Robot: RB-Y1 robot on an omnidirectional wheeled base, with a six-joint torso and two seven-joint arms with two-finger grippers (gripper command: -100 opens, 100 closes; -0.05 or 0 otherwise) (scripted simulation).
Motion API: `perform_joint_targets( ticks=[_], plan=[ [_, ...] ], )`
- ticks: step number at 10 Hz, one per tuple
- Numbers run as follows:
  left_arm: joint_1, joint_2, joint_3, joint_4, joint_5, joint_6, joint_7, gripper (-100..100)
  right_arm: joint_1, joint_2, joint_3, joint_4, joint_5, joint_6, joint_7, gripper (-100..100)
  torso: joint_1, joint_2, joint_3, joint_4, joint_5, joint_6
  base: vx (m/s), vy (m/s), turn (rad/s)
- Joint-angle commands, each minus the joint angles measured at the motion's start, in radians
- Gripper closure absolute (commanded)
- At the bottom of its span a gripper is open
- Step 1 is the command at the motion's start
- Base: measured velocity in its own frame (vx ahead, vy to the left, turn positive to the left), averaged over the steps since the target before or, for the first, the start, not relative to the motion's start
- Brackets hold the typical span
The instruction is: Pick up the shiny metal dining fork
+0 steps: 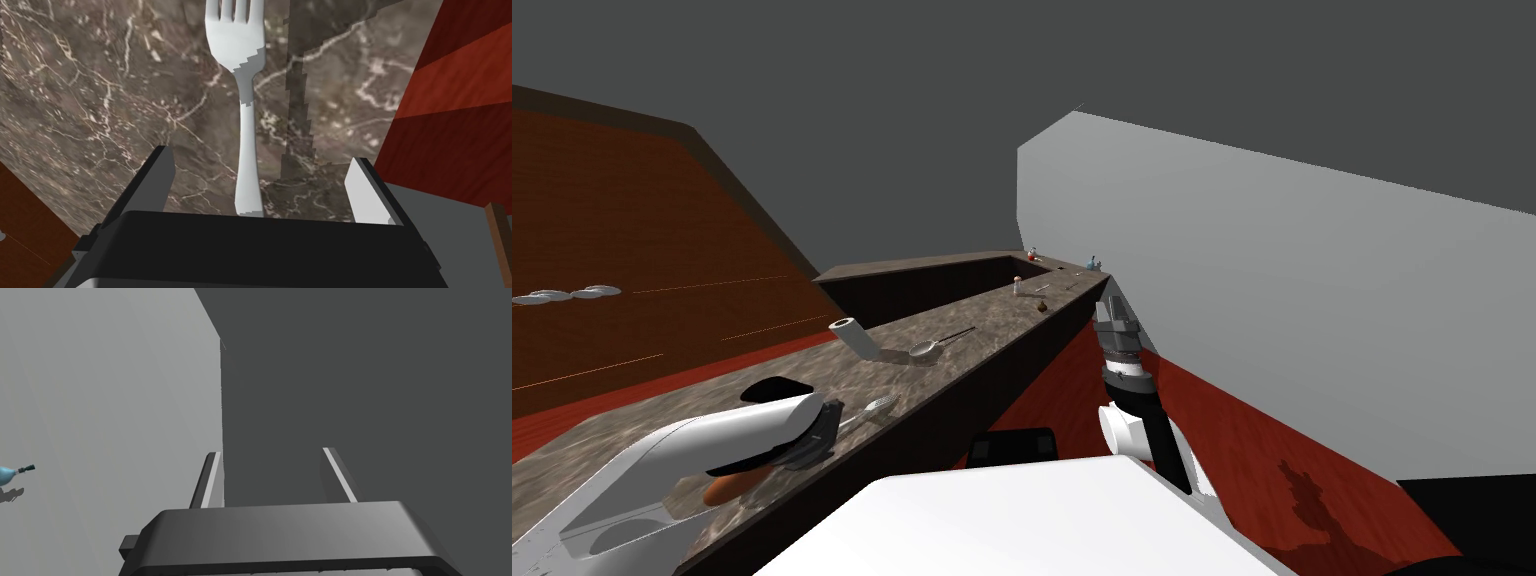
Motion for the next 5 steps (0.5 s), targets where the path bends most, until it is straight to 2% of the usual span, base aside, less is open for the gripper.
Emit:
perform_joint_targets(
  ticks=[1,2,3,4,5],
  plan=[
    [-0.009,-0.004,-0.011,0.036,-0.012,-0.032,-0.006,-100,0.0,0.0,0.0,0.0,0.0,0.0,0.0,0,0.0,0.0,0.0,0.0,0.0,0.0,0.0,0.0,0.0],
    [-0.012,-0.006,-0.015,0.055,-0.017,-0.049,-0.009,-100,0.0,0.0,0.0,0.0,0.0,0.0,0.0,0,0.0,0.0,0.0,0.0,0.0,0.0,0.0,0.0,0.0],
    [-0.013,-0.005,-0.015,0.047,-0.016,-0.037,-0.006,-100,0.0,0.0,0.0,0.0,0.0,0.0,0.0,0,0.0,0.0,0.0,0.0,0.0,0.0,0.0,0.0,0.0],
    [-0.014,-0.005,-0.016,0.05,-0.017,-0.042,-0.006,100,0.0,0.0,0.0,0.0,0.0,0.0,0.0,0,0.0,0.0,0.0,0.0,0.0,0.0,0.0,0.0,0.0],
    [-0.014,-0.005,-0.016,0.05,-0.017,-0.041,-0.006,100,0.0,0.0,0.0,0.0,0.0,0.0,0.0,0,0.0,0.0,0.0,0.0,0.0,0.0,0.0,0.0,0.0]
  ],
)
